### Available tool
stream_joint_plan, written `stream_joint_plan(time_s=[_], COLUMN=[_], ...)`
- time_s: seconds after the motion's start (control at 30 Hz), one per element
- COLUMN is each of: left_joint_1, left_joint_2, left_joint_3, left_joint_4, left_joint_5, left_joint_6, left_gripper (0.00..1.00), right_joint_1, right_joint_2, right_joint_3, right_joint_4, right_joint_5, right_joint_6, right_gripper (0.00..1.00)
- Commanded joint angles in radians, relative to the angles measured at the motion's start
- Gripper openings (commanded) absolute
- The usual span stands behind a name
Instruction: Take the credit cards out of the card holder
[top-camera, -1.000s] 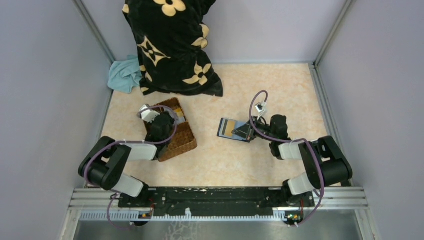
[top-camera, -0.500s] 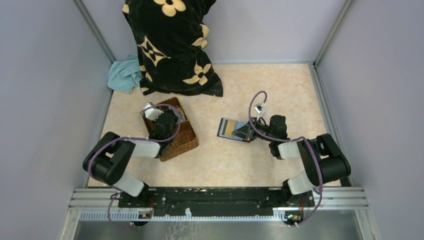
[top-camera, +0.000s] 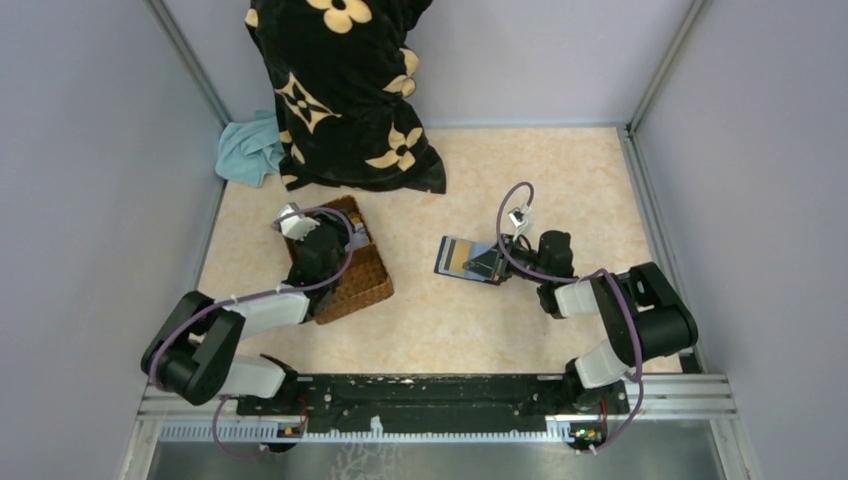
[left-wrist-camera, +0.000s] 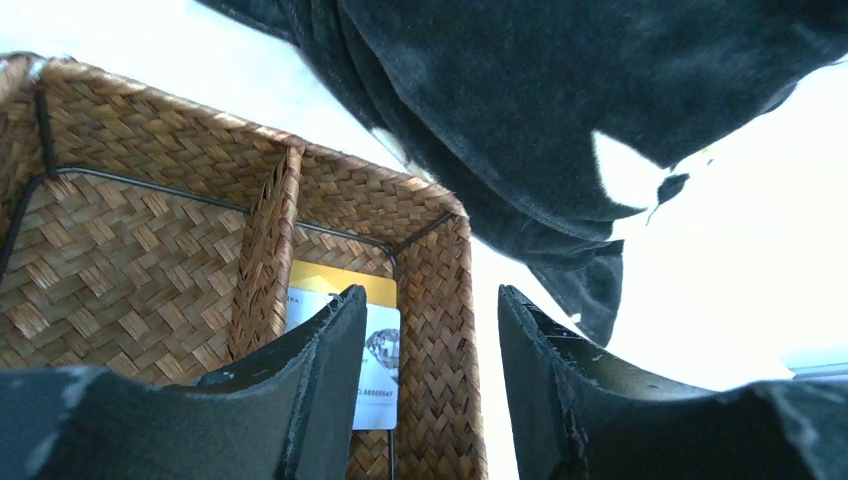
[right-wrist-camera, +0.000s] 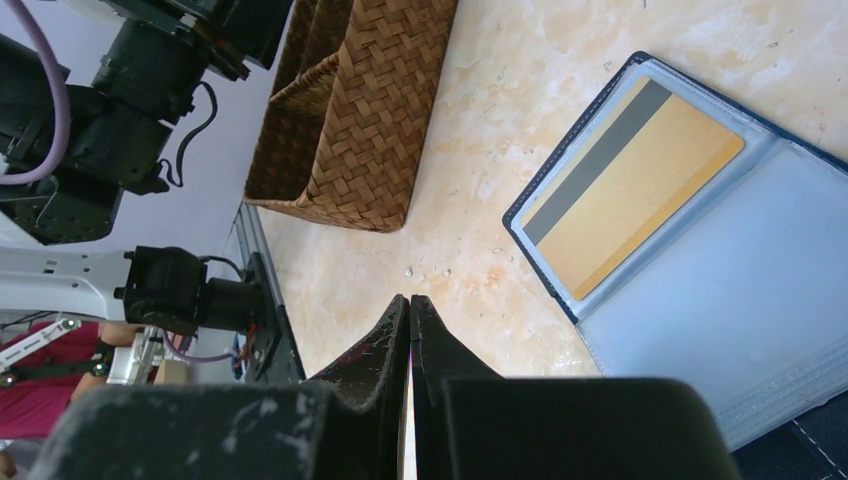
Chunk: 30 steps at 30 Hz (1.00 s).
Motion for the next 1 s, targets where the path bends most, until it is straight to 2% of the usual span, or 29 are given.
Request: stream_joint_plan(time_s=[0.0, 0.13, 0.27, 0.37, 0.47, 0.63, 0.8, 0.97], left_joint_1=[-0.004, -0.004, -0.006, -0.019, -0.073, -0.195, -0.297, -0.416], left_joint_2=[-0.099, -0.166, -0.167, -0.158, -0.172, -0.174, -0.102, -0.049], left_joint_3=[-0.022, 0.004, 0.056, 0.075, 0.083, 0.129, 0.201, 0.275], left_joint_4=[-0.033, -0.059, -0.093, -0.109, -0.130, -0.182, -0.206, -0.230], left_joint_5=[-0.010, 0.023, 0.141, 0.228, 0.214, 0.163, 0.187, 0.175], left_joint_6=[0.054, 0.121, 0.189, 0.211, 0.257, 0.386, 0.441, 0.539], left_gripper=[0.58, 0.59, 0.58, 0.59, 0.58, 0.58, 0.56, 0.56], right_joint_1=[-0.006, -0.006, -0.006, -0.006, -0.003, 0.053, 0.105, 0.247], right_joint_2=[0.002, -0.001, -0.022, -0.053, -0.100, -0.202, -0.280, -0.300], right_joint_3=[0.007, 0.005, 0.012, 0.020, 0.043, 0.130, 0.149, 0.251], right_joint_4=[0.083, 0.087, 0.064, 0.009, -0.110, -0.461, -0.533, -0.688], right_joint_5=[-0.018, -0.018, -0.004, 0.020, 0.080, 0.317, 0.518, 0.953], right_joint_6=[0.002, 0.002, -0.004, -0.033, -0.102, -0.295, -0.334, -0.473], right_gripper=[0.02, 0.02, 0.02, 0.02, 0.02, 0.02, 0.03, 0.07])
